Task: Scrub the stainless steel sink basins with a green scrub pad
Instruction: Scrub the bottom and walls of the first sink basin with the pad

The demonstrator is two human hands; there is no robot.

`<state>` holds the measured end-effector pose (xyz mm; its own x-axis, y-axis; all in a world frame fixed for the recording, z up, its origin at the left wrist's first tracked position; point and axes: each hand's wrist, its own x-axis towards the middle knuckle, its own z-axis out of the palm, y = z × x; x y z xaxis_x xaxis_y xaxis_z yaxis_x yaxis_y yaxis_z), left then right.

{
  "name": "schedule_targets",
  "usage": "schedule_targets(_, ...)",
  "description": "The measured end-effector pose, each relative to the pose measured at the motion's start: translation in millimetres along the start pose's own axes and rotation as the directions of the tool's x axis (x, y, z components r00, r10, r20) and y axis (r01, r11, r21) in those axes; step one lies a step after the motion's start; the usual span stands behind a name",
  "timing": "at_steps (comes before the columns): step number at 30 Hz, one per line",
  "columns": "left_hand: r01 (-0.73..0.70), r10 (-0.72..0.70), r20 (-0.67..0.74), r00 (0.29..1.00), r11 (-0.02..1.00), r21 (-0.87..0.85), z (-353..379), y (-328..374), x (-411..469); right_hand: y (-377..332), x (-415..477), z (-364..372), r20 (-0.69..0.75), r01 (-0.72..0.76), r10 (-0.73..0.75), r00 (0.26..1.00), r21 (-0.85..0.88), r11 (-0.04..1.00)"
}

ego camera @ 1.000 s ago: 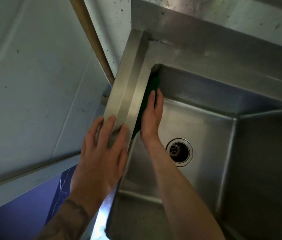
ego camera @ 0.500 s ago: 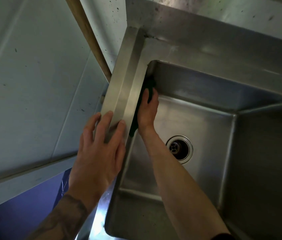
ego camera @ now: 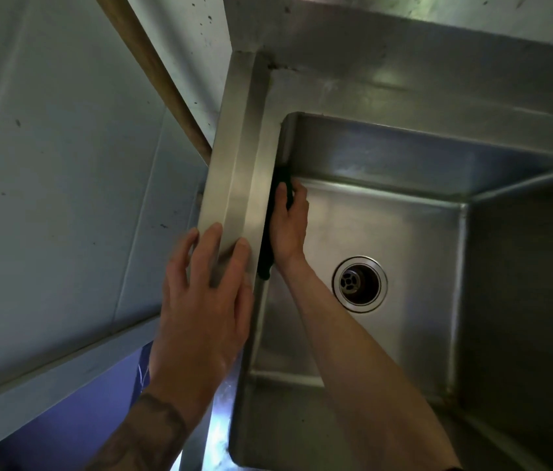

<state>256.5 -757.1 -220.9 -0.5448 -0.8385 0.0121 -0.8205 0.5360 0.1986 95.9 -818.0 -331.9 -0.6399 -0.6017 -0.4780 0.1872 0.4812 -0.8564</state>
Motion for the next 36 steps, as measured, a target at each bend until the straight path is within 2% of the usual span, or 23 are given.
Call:
schedule_targets(3, 0.014, -0.014, 0.004, 1.000, 1.000, 0.010, -2.3, 1.7, 0.8, -6.0, -28.0, -5.5, -0.046, 0.139, -0.135, 0.990, 0.087, 0.986)
schedule_targets(6, 0.013, -0.014, 0.022, 1.000, 1.000, 0.007, -4.1, 2.5, 1.3, -5.7, -40.7, -6.3, -0.055, 0.185, -0.180, 0.982, 0.107, 0.977)
schedule_targets(8, 0.005, -0.006, 0.036, 0.999, 1.000, 0.024, -4.3, 2.6, 0.9, -2.1, -32.2, -5.4, -0.048, 0.134, -0.131, 0.990, 0.066, 0.989)
schedule_targets(11, 0.014, -0.014, 0.017, 1.000, 1.000, 0.022, -2.4, 2.6, 0.4, 0.3, -21.0, -3.4, 0.005, -0.049, 0.049, 0.999, 0.022, 0.999)
schedule_targets(12, 0.015, -0.015, 0.010, 1.000, 1.000, 0.018, -2.4, 2.6, 0.4, -0.5, -23.5, -4.2, 0.004, -0.049, 0.049, 0.999, 0.021, 0.999)
schedule_targets(15, 0.002, -0.002, -0.006, 1.000, 1.000, 0.022, -1.2, 1.6, 0.0, -7.0, -44.9, -7.1, -0.055, 0.118, -0.114, 0.992, 0.078, 0.990)
schedule_targets(18, 0.003, -0.003, -0.023, 1.000, 1.000, 0.011, 1.0, 0.5, -0.5, -4.9, -52.2, -8.5, -0.057, 0.187, -0.182, 0.982, 0.107, 0.977)
schedule_targets(20, 0.006, -0.006, -0.023, 1.000, 1.000, 0.006, 2.1, 0.6, -0.7, 1.2, -43.0, -8.5, -0.027, 0.126, -0.124, 0.992, 0.063, 0.990)
schedule_targets(22, 0.007, -0.007, -0.024, 1.000, 1.000, 0.009, 2.2, 0.5, -0.7, 8.7, -33.4, -6.3, 0.011, -0.009, 0.009, 1.000, 0.005, 1.000)
schedule_targets(24, 0.002, -0.002, -0.027, 1.000, 1.000, 0.011, 1.7, 0.4, -0.3, 11.8, -36.5, -5.5, 0.002, -0.044, 0.044, 0.999, -0.046, 0.998)
schedule_targets(28, -0.005, 0.005, -0.008, 1.000, 0.999, 0.047, 1.9, -0.7, -0.1, 5.8, -61.2, -6.3, -0.082, 0.147, -0.142, 0.987, 0.065, 0.987)
schedule_targets(30, -0.005, 0.005, -0.006, 1.000, 0.999, 0.054, 1.7, -1.1, 0.0, 4.8, -65.0, -6.3, -0.079, 0.186, -0.180, 0.981, 0.088, 0.979)
schedule_targets(32, -0.004, 0.004, -0.014, 1.000, 0.999, 0.033, 1.4, -0.4, 0.4, 8.3, -56.4, -6.8, -0.064, 0.150, -0.146, 0.987, 0.061, 0.987)
schedule_targets(36, 0.000, 0.001, -0.026, 1.000, 1.000, 0.022, 2.6, -0.5, 1.1, 13.4, -39.5, -5.7, 0.002, -0.054, 0.055, 0.999, -0.046, 0.997)
